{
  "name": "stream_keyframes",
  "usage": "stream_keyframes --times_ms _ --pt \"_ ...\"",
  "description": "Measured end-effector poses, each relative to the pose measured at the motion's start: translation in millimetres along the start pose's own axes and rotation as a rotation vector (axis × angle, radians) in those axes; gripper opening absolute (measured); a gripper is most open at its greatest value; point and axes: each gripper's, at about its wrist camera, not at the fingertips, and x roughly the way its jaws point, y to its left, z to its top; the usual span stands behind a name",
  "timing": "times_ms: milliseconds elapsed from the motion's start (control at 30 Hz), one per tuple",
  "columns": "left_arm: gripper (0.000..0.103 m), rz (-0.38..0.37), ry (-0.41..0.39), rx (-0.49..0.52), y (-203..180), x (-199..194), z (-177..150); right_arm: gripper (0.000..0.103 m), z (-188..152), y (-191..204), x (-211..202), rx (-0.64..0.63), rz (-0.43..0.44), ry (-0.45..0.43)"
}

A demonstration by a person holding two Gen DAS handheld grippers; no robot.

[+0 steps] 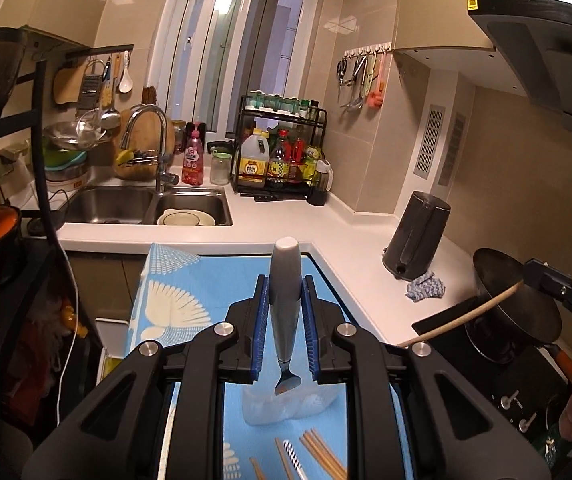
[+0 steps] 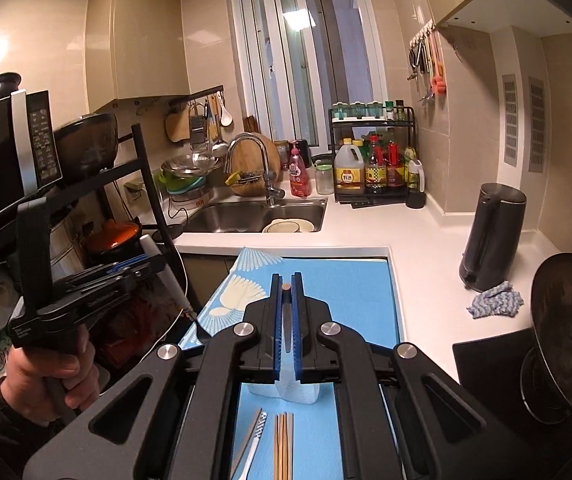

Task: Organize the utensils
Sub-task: 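Lift the fork with the left tool while the right tool lifts the chopstick over the container, then open the left tool to drop the fork into the container while the right tool drops the chopstick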

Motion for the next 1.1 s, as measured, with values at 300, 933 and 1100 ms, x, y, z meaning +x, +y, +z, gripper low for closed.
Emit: stream_keyframes --times_ms 300,933,1100 --pt "0.017 0.002 0.138 -0.057 26.5 90.0 -49.3 0.004 -45.3 -32.1 99.3 0.115 0.03 0.137" --pt "0.05 0.05 0.095 -0.054 41.7 56.2 -81.3 0.024 -110.0 -37.5 102.4 0.193 -0.033 0.166" --pt "0.05 0.071 0.072 -0.04 31.3 15.7 -106.6 0.025 -145.8 -29.6 63.1 0.17 -0.049 0.112"
